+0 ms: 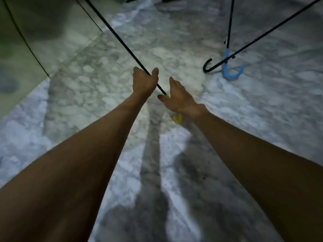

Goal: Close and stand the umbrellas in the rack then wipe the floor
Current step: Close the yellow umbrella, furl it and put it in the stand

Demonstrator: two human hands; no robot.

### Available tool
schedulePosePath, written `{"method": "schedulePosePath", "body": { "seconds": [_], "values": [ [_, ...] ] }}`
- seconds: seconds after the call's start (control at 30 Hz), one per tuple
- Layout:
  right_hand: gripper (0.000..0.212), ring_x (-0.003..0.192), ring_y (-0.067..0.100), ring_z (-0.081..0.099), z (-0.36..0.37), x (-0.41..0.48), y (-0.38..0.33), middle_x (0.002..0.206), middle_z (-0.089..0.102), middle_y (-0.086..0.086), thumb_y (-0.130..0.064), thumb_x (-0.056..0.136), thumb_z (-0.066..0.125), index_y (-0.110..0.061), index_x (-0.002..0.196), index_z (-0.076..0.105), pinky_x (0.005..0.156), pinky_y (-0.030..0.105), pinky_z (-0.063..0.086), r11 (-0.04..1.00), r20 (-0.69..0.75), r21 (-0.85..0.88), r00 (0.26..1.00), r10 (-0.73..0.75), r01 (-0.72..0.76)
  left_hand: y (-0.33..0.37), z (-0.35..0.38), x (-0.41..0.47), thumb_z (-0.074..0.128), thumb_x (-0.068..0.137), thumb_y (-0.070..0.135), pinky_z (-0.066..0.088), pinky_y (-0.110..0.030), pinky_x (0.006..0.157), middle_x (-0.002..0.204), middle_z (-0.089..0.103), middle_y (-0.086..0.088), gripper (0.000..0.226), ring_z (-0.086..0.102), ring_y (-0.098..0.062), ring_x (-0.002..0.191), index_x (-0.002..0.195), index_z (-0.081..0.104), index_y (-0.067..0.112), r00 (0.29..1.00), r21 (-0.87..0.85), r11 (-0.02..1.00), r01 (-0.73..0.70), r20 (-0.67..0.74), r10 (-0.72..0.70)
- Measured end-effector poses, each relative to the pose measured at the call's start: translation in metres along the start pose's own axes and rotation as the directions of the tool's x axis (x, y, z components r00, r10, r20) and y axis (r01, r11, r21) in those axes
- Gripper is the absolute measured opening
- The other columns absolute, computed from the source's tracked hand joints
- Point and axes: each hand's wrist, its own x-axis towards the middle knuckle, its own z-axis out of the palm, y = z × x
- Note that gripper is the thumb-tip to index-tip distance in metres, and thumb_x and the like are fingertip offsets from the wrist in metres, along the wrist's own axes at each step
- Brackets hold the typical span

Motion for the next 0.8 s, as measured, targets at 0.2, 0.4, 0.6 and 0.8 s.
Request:
{"method": "schedulePosePath", "body": {
  "seconds": [0.2, 0.4, 0.6, 0.8],
  "values": [
    [0.031, 0.103, 0.031, 0.059, 0.025, 0.031, -0.002, 0.118, 0.062, 0.013, -0.020, 0.097, 0.049, -0.010, 0.126, 0.053, 0.080, 0.035, 0.046, 0.998, -0.016, -0.049, 0.999, -0.051, 0.050, -0.004, -0.006, 0.041, 0.040, 0.101, 0.013, 0.057, -0.036, 0.075, 0.084, 0.071, -0.011, 0.016, 0.070, -0.019, 0.075, 0.099, 0.053, 0.004, 0.998, -0.379, 0.925, -0.039, 0.022, 0.051],
    [0.016, 0.090, 0.027, 0.066, 0.009, 0.025, -0.039, 0.093, 0.071, 0.009, -0.012, 0.088, 0.049, -0.020, 0.090, 0.062, 0.081, 0.038, 0.055, 0.997, -0.026, 0.066, 0.999, -0.044, 0.045, 0.016, -0.052, 0.029, 0.041, 0.101, 0.009, 0.058, -0.031, 0.061, 0.065, 0.060, -0.010, 0.022, 0.063, -0.017, 0.054, 0.083, 0.051, 0.003, 0.991, -0.355, 0.931, -0.087, 0.060, 0.116],
    [0.008, 0.082, 0.034, 0.067, -0.024, -0.019, -0.127, 0.082, 0.071, 0.012, -0.013, 0.077, 0.057, -0.018, 0.080, 0.061, 0.079, 0.049, 0.056, 0.969, 0.090, 0.248, 0.995, -0.032, 0.009, 0.075, -0.149, -0.019, 0.041, 0.101, 0.006, 0.055, -0.026, 0.053, 0.066, 0.055, -0.012, 0.025, 0.056, -0.020, 0.055, 0.077, 0.050, 0.005, 0.987, -0.303, 0.951, -0.063, 0.124, 0.105],
    [0.009, 0.052, 0.016, 0.061, -0.112, -0.091, -0.243, 0.067, 0.063, 0.009, -0.007, 0.090, 0.057, -0.013, 0.084, 0.060, 0.069, 0.039, 0.058, 0.873, 0.205, 0.471, 0.978, 0.035, -0.129, 0.175, -0.247, -0.070, 0.040, 0.101, 0.009, 0.057, -0.035, 0.062, 0.065, 0.057, -0.010, 0.029, 0.057, -0.022, 0.055, 0.074, 0.050, 0.006, 0.987, -0.206, 0.979, -0.009, 0.154, 0.041]
  ]
}}
